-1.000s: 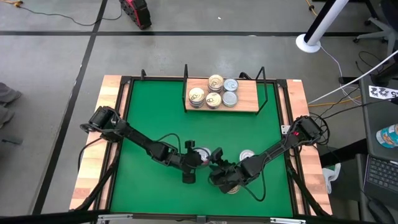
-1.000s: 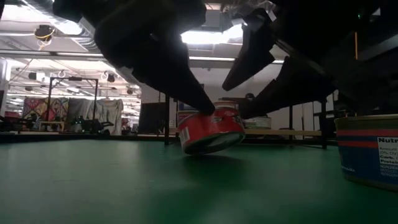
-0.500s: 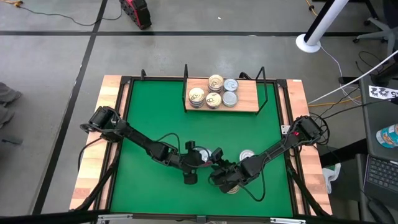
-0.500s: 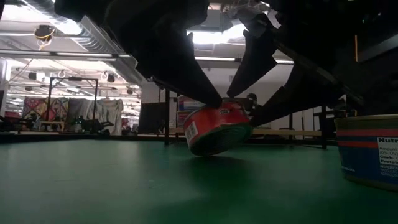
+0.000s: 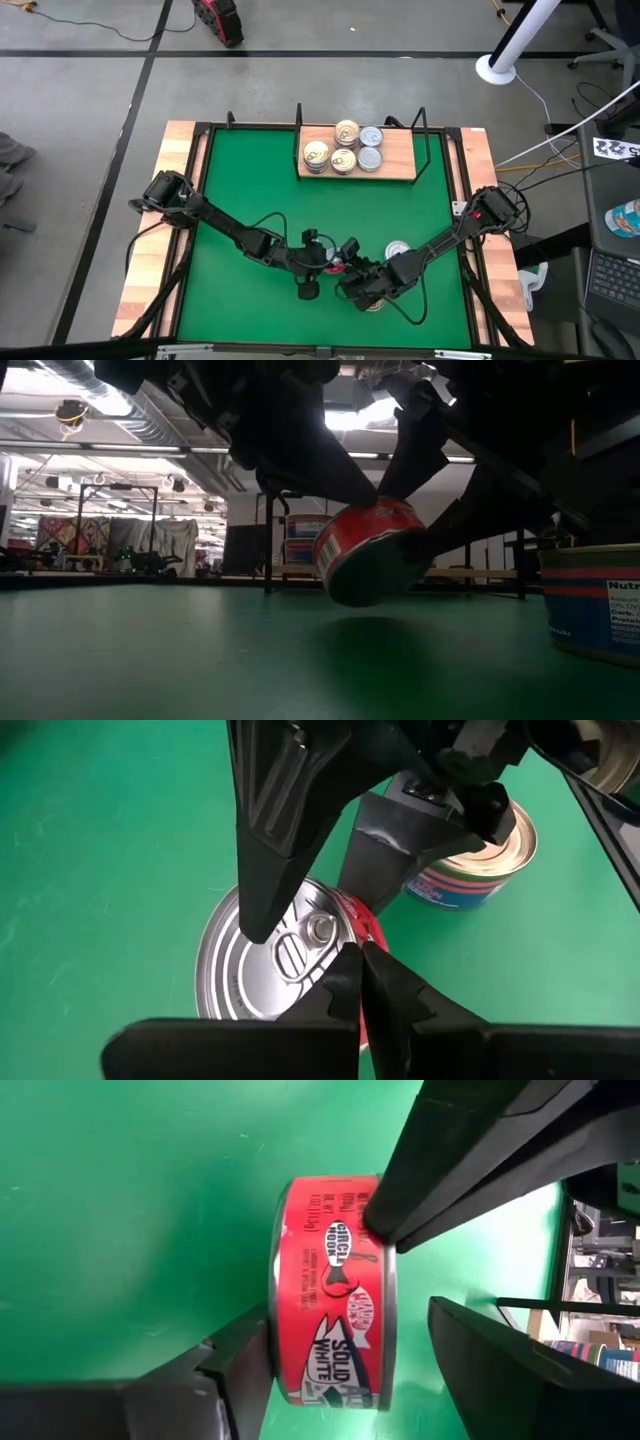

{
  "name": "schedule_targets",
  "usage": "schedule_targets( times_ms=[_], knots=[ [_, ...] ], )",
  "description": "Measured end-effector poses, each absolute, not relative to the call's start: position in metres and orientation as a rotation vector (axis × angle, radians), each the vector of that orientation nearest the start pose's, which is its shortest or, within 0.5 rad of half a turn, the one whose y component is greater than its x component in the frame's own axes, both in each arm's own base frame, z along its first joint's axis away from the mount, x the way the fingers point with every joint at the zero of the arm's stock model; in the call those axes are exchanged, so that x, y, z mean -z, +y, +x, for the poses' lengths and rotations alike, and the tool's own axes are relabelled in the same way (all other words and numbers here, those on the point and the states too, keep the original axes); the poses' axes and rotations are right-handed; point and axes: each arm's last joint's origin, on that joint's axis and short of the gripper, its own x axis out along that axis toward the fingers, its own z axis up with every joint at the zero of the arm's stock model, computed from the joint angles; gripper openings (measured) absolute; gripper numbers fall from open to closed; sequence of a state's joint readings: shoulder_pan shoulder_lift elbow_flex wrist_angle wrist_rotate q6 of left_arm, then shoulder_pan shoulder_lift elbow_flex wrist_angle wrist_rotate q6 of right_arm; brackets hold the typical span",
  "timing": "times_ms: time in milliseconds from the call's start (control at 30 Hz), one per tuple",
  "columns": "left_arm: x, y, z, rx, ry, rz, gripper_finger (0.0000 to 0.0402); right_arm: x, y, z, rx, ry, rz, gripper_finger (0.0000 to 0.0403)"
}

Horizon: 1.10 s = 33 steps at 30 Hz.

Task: Stack canned seafood by type on shelf
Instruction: Put the red tuna can on the shelf aligned with the green tuna can

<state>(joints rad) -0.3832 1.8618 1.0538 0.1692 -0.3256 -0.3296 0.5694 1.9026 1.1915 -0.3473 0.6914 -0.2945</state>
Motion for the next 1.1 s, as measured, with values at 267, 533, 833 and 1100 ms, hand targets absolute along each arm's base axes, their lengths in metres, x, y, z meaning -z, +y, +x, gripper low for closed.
schedule_targets(
  times_ms=[267,533,833,1100],
  knots=[
    [-0.164,-0.135,0.360,-0.042,0.599,-0.096,0.0000,-0.160,0.187,0.325,-0.039,0.884,-0.890,0.0175],
    [-0.164,-0.135,0.360,-0.041,0.600,-0.096,0.0009,-0.160,0.187,0.325,-0.046,0.885,-0.885,0.0127],
    [-0.167,-0.138,0.359,-0.004,0.594,-0.002,0.0078,-0.160,0.187,0.326,-0.007,0.876,-0.805,0.0145],
    [-0.197,-0.132,0.347,0.003,0.584,0.019,0.0124,-0.161,0.187,0.326,-0.005,0.877,-0.803,0.0137]
  ],
)
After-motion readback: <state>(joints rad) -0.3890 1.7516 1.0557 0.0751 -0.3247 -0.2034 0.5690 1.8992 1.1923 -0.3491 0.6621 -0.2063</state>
